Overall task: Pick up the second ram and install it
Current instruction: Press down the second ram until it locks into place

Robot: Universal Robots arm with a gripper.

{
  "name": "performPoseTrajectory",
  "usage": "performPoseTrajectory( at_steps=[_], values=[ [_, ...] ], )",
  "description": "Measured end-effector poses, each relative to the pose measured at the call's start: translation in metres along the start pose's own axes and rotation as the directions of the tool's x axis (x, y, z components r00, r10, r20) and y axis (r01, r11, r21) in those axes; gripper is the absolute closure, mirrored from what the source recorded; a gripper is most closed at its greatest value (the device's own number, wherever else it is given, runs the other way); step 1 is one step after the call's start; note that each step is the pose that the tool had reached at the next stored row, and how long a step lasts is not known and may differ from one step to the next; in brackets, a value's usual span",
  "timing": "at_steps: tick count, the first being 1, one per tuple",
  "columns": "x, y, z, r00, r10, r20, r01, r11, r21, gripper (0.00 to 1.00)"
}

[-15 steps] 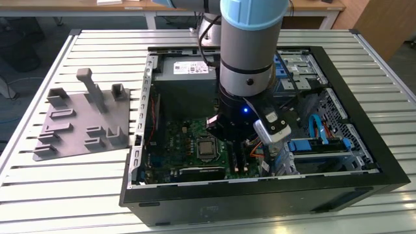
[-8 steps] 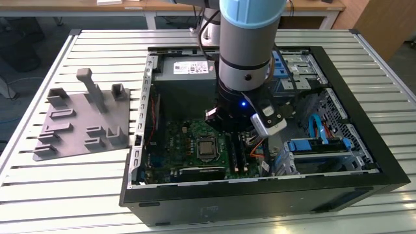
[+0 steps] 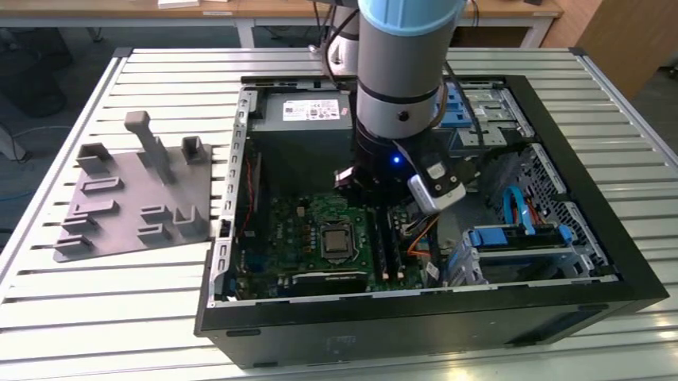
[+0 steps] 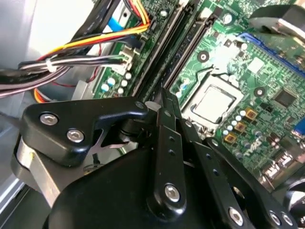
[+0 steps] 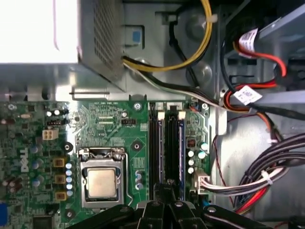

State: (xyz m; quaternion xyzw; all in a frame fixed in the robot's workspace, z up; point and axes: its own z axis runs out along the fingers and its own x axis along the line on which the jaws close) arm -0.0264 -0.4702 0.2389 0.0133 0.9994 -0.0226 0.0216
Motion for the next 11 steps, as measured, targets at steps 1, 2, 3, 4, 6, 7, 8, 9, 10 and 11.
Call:
performPoseTrajectory(
  at_steps=[1,2,3,4,6,7,8,9,10,11],
  values=[
    [-0.0002,0.0002,-0.0037,1.0,0.0,0.0001,0.0,1.0,0.0,0.9],
    [-0.0004,0.0001,-0.0079,1.0,0.0,0.0001,0.0,1.0,-0.0002,0.9],
    [-0.0006,-0.0001,-0.0124,1.0,0.0,0.0002,0.0,1.0,-0.0002,0.9],
    [-0.0007,-0.0003,-0.0168,1.0,0.0,0.0002,0.0,1.0,-0.0002,0.9],
    [-0.0011,-0.0007,-0.0252,1.0,0.0,0.0001,0.0,1.0,-0.0002,0.9],
    [-0.0011,-0.0008,-0.0268,1.0,0.0,0.0,0.0,1.0,0.0001,0.9],
    [-0.0011,-0.0008,-0.0267,1.0,0.0,0.0002,0.0,1.0,-0.0004,0.9],
    [-0.0011,-0.0008,-0.0267,1.0,0.0,0.0002,0.0,1.0,-0.0005,0.9],
    [-0.0011,-0.0007,-0.0267,1.0,0.0,0.0002,0.0,1.0,-0.0006,0.9],
    [-0.0011,-0.0008,-0.0267,1.0,0.0,0.0002,0.0,1.0,-0.0007,0.9]
  ],
)
